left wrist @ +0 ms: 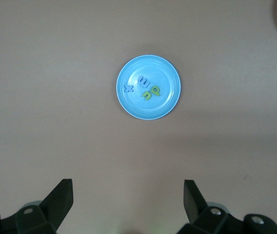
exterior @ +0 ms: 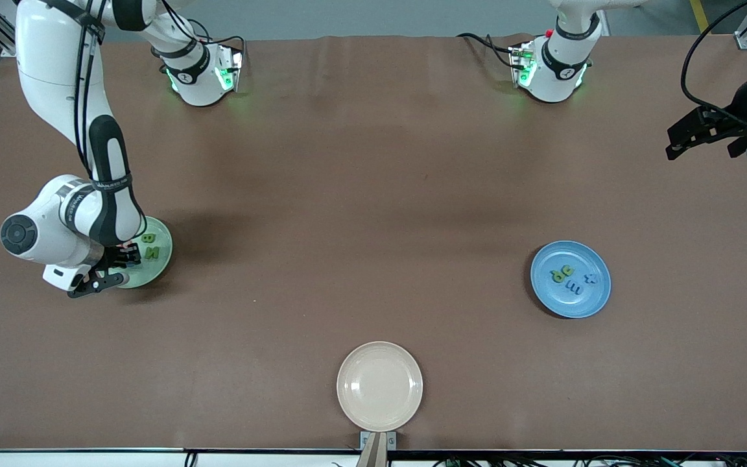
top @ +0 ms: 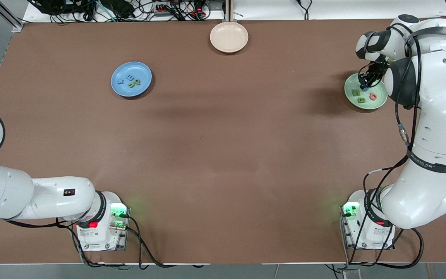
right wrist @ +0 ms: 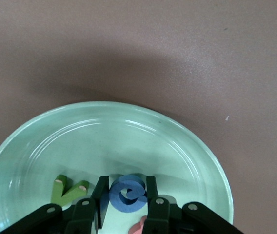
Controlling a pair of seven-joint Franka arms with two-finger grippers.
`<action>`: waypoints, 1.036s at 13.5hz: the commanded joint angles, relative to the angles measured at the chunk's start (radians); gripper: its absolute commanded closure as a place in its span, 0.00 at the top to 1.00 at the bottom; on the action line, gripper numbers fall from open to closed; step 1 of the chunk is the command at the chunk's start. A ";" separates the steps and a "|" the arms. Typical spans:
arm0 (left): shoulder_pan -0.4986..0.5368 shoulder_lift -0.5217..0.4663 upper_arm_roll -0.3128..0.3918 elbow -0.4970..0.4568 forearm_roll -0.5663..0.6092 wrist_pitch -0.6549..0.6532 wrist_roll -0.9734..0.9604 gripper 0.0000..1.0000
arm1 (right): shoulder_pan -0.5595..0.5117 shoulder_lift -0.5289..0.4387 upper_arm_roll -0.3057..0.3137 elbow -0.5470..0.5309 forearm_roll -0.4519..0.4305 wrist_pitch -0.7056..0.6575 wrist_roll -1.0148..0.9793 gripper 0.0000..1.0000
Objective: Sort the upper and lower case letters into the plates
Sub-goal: 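Carry the C to the green plate and open the right gripper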
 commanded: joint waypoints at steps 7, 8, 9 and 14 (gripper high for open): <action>0.005 -0.017 0.003 -0.005 -0.014 -0.010 0.016 1.00 | 0.115 -0.177 -0.035 -0.010 0.008 -0.233 0.236 0.94; 0.005 -0.017 0.004 -0.005 -0.014 -0.008 0.016 1.00 | 0.176 -0.212 -0.086 -0.016 -0.012 -0.280 0.280 0.95; 0.005 -0.017 0.004 -0.004 -0.014 -0.008 0.016 1.00 | 0.242 -0.240 -0.139 -0.016 -0.029 -0.326 0.327 0.96; 0.005 -0.017 0.004 -0.004 -0.014 -0.008 0.016 1.00 | 0.794 -0.320 -0.630 -0.003 -0.135 -0.543 0.539 1.00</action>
